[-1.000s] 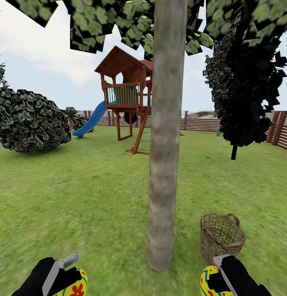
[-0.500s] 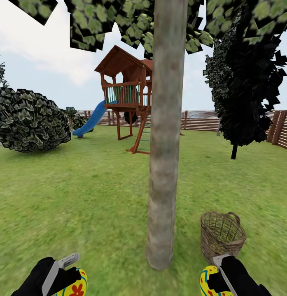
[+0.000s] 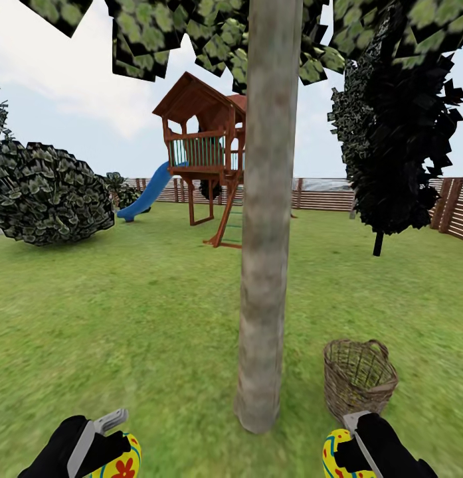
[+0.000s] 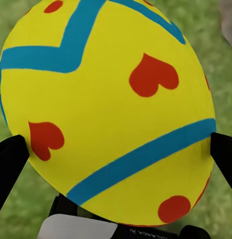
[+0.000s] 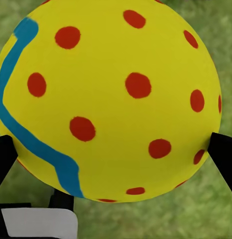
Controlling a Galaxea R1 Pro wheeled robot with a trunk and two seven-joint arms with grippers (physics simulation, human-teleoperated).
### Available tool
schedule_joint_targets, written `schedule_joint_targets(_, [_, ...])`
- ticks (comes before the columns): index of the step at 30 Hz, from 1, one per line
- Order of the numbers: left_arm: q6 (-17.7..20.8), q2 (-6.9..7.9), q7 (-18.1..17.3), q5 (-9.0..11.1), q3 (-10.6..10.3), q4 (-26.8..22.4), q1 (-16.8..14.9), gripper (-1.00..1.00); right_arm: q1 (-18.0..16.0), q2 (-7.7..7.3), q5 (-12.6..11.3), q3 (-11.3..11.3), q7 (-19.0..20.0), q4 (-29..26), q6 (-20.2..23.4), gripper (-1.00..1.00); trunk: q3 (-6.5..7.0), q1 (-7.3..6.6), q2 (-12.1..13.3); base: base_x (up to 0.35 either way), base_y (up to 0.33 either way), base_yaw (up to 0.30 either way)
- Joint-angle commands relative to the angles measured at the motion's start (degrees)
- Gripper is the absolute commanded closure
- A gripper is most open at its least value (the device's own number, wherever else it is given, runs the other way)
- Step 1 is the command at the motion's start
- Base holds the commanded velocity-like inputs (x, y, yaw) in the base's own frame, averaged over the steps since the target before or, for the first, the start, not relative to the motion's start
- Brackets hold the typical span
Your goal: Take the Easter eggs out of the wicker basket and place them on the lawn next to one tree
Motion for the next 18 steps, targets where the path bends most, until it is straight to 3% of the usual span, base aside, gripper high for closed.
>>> schedule_joint_targets(1, [0.3,0.00,0.0,0.2,0.1,-0.1,0.0,1.00,0.0,-0.05,0.5,0.1,0.5,-0.1,0.3,1.00,-0.26,0.23,-0.5,0.000,0.000,0.000])
schedule_joint_targets(18, [0.3,-0.01,0.0,0.2,0.2,-0.1,0.0,1.00,0.0,0.02,0.5,0.1,0.5,-0.1,0.3,1.00,-3.31,3.96,-7.3,0.000,0.000,0.000])
